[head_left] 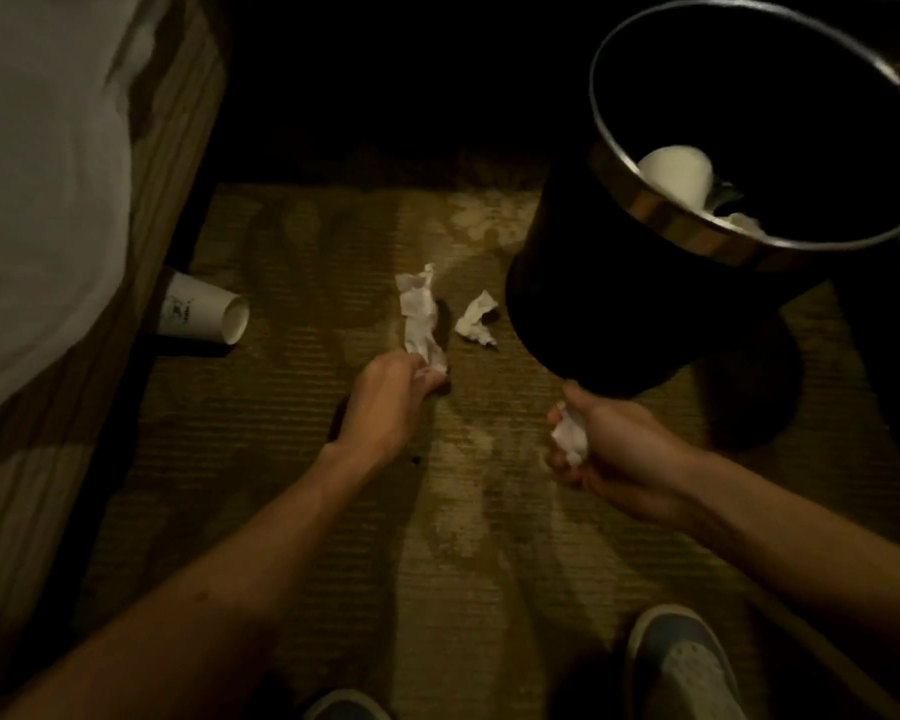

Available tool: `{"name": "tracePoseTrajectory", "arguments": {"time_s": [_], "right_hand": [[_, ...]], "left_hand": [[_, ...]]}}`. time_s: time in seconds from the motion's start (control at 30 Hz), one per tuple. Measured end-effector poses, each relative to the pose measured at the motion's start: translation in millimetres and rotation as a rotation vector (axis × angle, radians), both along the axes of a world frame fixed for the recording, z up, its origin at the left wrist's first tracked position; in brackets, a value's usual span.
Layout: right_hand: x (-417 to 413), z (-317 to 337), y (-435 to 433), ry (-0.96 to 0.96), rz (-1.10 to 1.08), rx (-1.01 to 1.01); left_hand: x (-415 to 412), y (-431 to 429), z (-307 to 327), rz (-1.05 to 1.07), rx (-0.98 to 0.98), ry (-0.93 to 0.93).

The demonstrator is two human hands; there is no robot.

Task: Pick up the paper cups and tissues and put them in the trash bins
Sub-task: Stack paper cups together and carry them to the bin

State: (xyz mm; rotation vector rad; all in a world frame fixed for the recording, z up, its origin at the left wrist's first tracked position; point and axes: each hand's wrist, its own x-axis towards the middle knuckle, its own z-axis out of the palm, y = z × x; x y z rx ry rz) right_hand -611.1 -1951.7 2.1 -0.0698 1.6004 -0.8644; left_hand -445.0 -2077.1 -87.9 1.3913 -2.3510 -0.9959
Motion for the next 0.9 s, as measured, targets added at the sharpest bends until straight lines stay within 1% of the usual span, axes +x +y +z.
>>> {"name": "tracePoseTrajectory", "arguments": {"time_s": [0.03, 0.1, 0.17, 0.27, 0.4, 0.53, 0.6, 0.67, 0.77, 0.9], "right_hand": [[3.2, -4.8, -7.5, 0.001, -0.048, 0.007], [13.6, -10.0, -20.7, 0.004, -0.110, 0.017], [26.4, -16.4, -30.6, -0.028, -0.098, 0.007], [40.0, -20.6, -36.8, -0.084, -0.025, -0.002], [43.2, -27.1, -44.6, -0.240, -0.015, -0.075], [38.2, -21.5, -49.6, -0.353, -0.104, -0.096], [32.8, -20.0, -47.4, -0.434, -0.124, -0.125], [30.6, -18.1, -42.8, -0.493, -0.122, -0.170], [33.9, -17.5, -34.7, -0.481, -0.097, -0.182], [37.3, -15.3, -36.8, -0.451, -0.093, -0.170]], "left_hand": [[5.9, 0.8, 1.3, 0.019, 0.069, 0.007], [17.7, 11.5, 12.6, 0.011, 0.128, 0.053], [29.2, 26.2, 21.8, 0.019, 0.182, 0.143], [30.4, 48.6, 34.3, 0.047, 0.301, 0.304], [17.1, 60.9, 53.2, 0.118, 0.449, 0.536], [-2.0, 69.5, 75.0, 0.070, 0.471, 0.610], [-8.9, 67.0, 77.3, 0.100, 0.408, 0.578], [-12.1, 62.3, 76.6, 0.175, 0.259, 0.512], [-14.8, 59.0, 70.5, 0.277, 0.033, 0.419], [-21.6, 68.6, 53.7, 0.236, -0.352, 0.229]]}}
